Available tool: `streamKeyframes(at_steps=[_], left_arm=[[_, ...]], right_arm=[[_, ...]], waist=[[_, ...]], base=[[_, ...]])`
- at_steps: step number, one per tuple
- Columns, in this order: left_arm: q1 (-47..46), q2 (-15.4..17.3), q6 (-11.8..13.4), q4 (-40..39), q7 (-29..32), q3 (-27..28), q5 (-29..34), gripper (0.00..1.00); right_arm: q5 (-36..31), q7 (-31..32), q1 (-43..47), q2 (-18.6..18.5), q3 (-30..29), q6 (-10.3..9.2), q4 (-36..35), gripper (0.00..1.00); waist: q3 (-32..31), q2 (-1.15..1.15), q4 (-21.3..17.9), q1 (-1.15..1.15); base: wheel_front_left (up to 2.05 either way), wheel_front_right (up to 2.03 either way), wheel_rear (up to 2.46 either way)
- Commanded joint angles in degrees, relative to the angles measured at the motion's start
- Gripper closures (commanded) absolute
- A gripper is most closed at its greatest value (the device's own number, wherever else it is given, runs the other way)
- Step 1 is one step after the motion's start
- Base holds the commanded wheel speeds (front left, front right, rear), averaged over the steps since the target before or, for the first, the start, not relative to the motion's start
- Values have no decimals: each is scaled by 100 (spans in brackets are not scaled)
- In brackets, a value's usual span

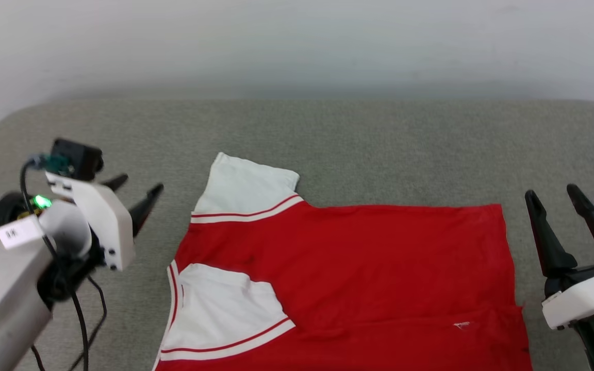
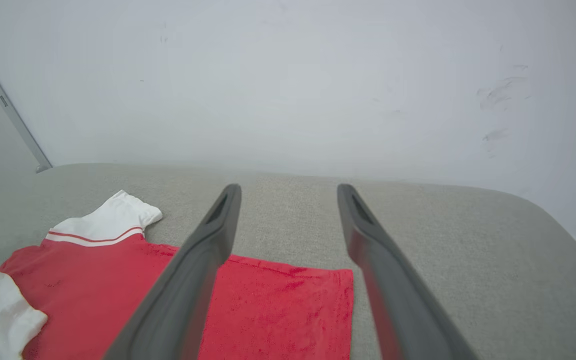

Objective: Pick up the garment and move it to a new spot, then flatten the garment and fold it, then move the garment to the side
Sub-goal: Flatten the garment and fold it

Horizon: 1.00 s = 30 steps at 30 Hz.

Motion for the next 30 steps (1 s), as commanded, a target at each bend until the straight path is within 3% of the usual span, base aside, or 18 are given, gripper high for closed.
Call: streamKeyframes(at_steps=[1, 7, 15, 23, 30], left_arm=[[-180, -39, -27, 99, 1, 41, 15, 0], [-1082, -274, -305, 779, 414, 74, 39, 0], [-2185, -430, -593, 1541, 1761, -20, -206, 0], [-2902, -495, -662, 1959, 2872, -259, -211, 0], [-2885, -563, -705, 2226, 3491, -594, -152, 0]], right_arm=[[-76, -88, -93, 91, -2, -5, -83, 0], [-359, -391, -236, 486, -2, -5, -408, 0], [-407, -583, -460, 658, 74, -5, -461, 0], [-397, -738, -662, 669, 58, -5, -412, 0], [-416, -813, -809, 655, 97, -5, -335, 0]], waist=[[229, 0, -192, 0], [843, 0, -530, 0], [1675, 0, -885, 0], [2221, 0, -1042, 0], [2411, 0, -1072, 0]], base=[[0, 0, 0], [0, 0, 0], [0, 0, 0], [0, 0, 0], [0, 0, 0]])
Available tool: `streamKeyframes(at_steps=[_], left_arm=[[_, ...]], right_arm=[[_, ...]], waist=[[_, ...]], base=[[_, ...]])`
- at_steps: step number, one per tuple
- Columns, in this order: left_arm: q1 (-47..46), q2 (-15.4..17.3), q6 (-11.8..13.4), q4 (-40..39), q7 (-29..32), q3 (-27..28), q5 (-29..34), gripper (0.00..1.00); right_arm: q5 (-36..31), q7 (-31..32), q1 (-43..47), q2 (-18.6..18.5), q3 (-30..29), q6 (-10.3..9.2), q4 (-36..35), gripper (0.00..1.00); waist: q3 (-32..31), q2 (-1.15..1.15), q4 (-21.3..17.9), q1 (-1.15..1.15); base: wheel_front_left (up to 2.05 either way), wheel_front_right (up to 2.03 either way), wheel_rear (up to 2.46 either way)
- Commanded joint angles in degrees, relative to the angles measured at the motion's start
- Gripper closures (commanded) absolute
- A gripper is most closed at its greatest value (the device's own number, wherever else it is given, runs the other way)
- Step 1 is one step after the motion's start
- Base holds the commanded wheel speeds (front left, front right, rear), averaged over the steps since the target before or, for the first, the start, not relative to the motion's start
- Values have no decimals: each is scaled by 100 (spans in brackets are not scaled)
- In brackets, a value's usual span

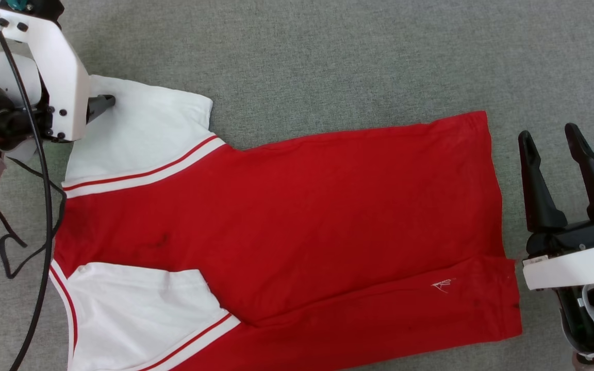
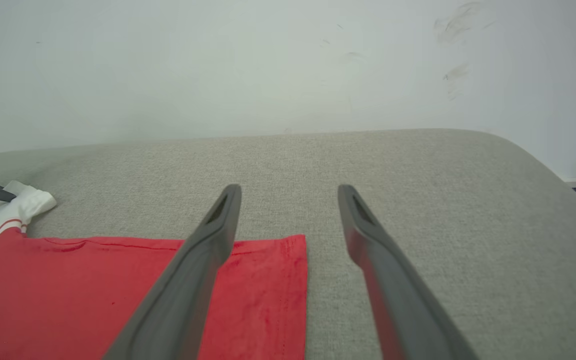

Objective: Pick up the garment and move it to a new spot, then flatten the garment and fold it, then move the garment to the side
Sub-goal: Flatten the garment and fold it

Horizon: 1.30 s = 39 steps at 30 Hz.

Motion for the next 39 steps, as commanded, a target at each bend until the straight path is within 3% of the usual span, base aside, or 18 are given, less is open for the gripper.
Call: streamKeyframes(at_steps=[1, 2, 4, 12, 16, 27, 32, 39], left_arm=[[214, -82, -30, 78, 132, -200, 29, 0], [256, -94, -44, 69, 179, -233, 7, 0], [297, -114, -61, 44, 149, -276, 0, 100], [195, -209, -109, -106, -544, -283, 192, 100], [282, -268, -133, -499, -1186, -403, 298, 100], [457, -153, -139, -1490, -1645, -612, 365, 100], [396, -177, -138, -1794, -1729, -629, 406, 100], [169, -235, -134, -2021, -1838, -588, 502, 100]], right_arm=[[11, -29, -101, -36, -7, -5, 26, 0], [19, -27, -110, -57, -15, -5, 42, 0], [10, -21, -139, -79, -26, -5, 65, 0], [-86, 298, -324, -430, -88, -5, 58, 0], [162, 1393, -724, -1175, -13, -5, 157, 0], [1244, 4533, -1538, -2447, 890, -5, 1049, 0], [1462, 5518, -1990, -2591, 1278, -5, 1486, 0], [1283, 5795, -2654, -2348, 1859, -5, 2408, 0]], waist=[[22, 0, 4, -1], [24, 0, 12, -1], [15, 0, 36, -1], [-352, 0, 262, -1], [-853, 0, 552, -1], [-1080, 0, 993, -1], [-919, 0, 1151, -1], [-512, 0, 1370, -1]], base=[[0, 0, 0], [0, 0, 0], [0, 0, 0], [0, 0, 0], [0, 0, 0], [0, 0, 0], [0, 0, 0], [0, 0, 0]])
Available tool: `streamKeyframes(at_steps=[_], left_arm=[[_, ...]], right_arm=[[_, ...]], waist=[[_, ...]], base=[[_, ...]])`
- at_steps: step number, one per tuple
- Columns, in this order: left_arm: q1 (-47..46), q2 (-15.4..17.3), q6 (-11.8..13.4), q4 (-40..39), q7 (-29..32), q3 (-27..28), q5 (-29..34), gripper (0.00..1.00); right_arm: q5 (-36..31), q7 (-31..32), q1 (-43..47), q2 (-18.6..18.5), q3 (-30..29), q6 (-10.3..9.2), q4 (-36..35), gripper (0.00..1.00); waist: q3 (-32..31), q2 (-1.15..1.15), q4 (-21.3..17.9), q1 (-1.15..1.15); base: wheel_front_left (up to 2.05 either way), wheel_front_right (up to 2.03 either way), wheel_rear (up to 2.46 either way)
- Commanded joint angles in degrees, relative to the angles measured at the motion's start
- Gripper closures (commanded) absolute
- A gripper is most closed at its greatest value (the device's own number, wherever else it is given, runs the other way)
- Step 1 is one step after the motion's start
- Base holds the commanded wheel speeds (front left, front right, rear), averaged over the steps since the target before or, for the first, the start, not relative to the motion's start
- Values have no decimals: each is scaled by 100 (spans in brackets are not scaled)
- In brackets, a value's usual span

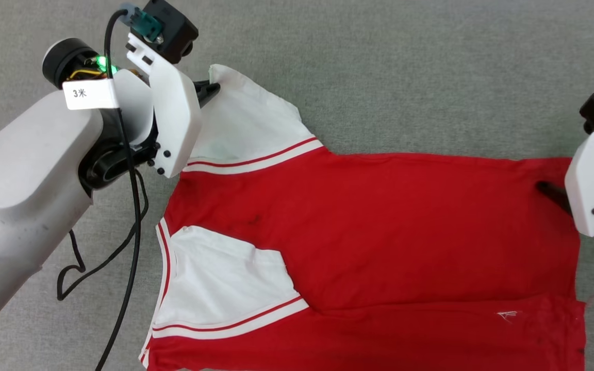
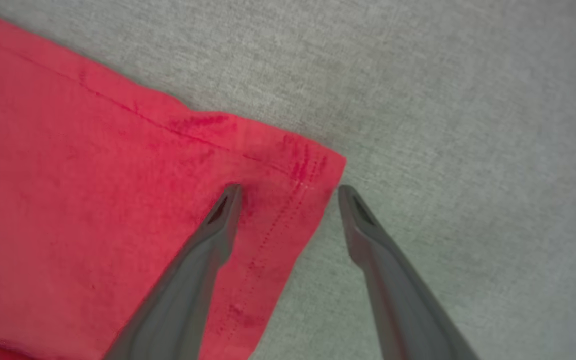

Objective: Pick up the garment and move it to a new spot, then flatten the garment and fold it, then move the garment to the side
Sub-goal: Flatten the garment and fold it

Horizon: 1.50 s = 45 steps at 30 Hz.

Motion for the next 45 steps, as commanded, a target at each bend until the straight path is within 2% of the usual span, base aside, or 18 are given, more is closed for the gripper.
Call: streamKeyframes(at_steps=[1, 5, 10, 11, 12, 21, 27, 36, 45], left_arm=[[-102, -10, 0, -10, -54, 32, 46, 100], [-132, -45, 0, 3, -92, 25, 40, 100], [-163, -62, -2, 64, -160, 6, 12, 100], [-159, -53, -3, 81, -174, -1, 4, 100], [-145, -45, -3, 104, -196, -6, -2, 100], [282, 43, -5, 276, -590, 23, -218, 100], [770, 186, 47, 181, -773, -36, -342, 100], [1648, 592, 399, -422, -1004, -128, -478, 100], [2915, 1095, 1025, -1334, -1291, -243, -794, 100]], right_arm=[[-100, -61, -163, 56, 169, -5, 200, 0], [-143, -160, -137, 137, 477, -5, 551, 0], [114, -391, -21, 252, 799, -1, 929, 0], [119, -490, -36, 223, 835, -2, 970, 58], [135, -581, -55, 195, 875, -1, 1003, 100], [500, -1744, -83, 80, 864, -5, 1016, 100], [718, -2492, 303, 64, 836, -5, 826, 100], [897, -3059, 1286, -105, 550, -5, 387, 100], [1005, -3196, 2628, -29, 54, -5, -71, 100]], waist=[[130, 0, 67, 0], [209, 0, 106, 0], [253, 0, 114, 0], [246, 0, 106, 0], [226, 0, 95, 0], [-325, 0, -43, 0], [-844, 0, -55, 0], [-1515, 0, -24, 0], [-1964, 0, 6, 0]], base=[[0, 0, 0], [0, 0, 0], [0, 0, 0], [0, 0, 0], [0, 0, 0], [0, 0, 0], [0, 0, 0], [0, 0, 0], [0, 0, 0]])
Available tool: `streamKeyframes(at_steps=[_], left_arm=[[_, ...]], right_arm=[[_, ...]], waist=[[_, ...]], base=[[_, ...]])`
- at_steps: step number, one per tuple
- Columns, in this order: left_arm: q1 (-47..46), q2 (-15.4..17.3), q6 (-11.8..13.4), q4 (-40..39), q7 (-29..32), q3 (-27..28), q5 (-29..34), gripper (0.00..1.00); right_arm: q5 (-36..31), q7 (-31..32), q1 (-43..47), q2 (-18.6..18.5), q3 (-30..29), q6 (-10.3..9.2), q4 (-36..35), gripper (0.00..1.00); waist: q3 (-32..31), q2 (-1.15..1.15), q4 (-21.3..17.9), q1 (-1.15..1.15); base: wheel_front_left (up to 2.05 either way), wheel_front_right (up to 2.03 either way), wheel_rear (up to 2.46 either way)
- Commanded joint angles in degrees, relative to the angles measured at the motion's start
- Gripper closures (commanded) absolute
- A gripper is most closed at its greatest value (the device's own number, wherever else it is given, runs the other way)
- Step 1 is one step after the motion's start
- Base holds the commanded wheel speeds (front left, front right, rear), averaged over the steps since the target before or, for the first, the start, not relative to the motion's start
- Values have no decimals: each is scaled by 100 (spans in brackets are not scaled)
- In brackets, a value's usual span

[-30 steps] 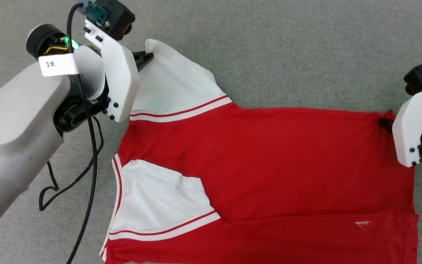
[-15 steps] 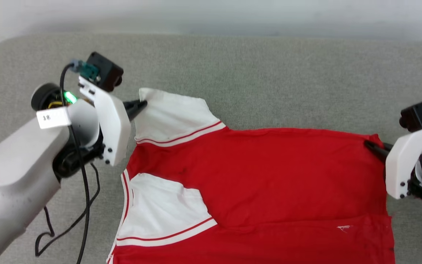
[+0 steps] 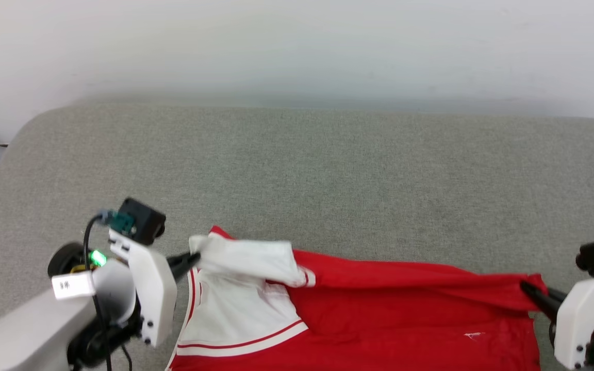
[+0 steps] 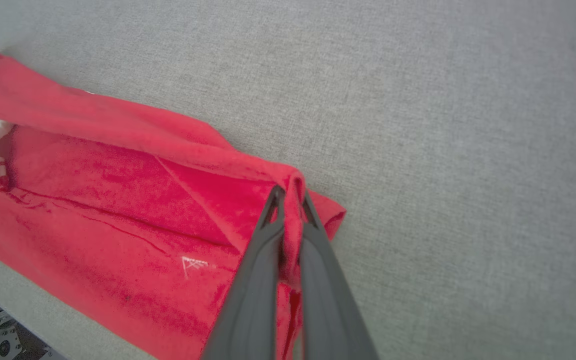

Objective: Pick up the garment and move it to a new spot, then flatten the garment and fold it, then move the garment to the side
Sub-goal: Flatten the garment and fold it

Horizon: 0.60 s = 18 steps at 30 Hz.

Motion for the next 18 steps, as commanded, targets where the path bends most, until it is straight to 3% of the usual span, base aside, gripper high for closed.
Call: streamKeyframes(at_steps=[1, 9, 18], left_arm=[[233, 81, 114, -133, -71, -17, -46, 100], [1108, 326, 495, -561, -323, -136, -329, 100], [1467, -77, 413, 16, -571, -215, -558, 100]], right_arm=[[12, -27, 231, 59, -90, -5, -62, 100], [-20, 111, 1043, 243, -384, -5, -355, 100], [-201, 332, 1242, 454, -404, -6, -120, 100]], waist=[[-72, 0, 11, 1], [13, 0, 63, 1], [335, 0, 62, 1]], base=[[0, 0, 0], [0, 0, 0], [0, 0, 0]])
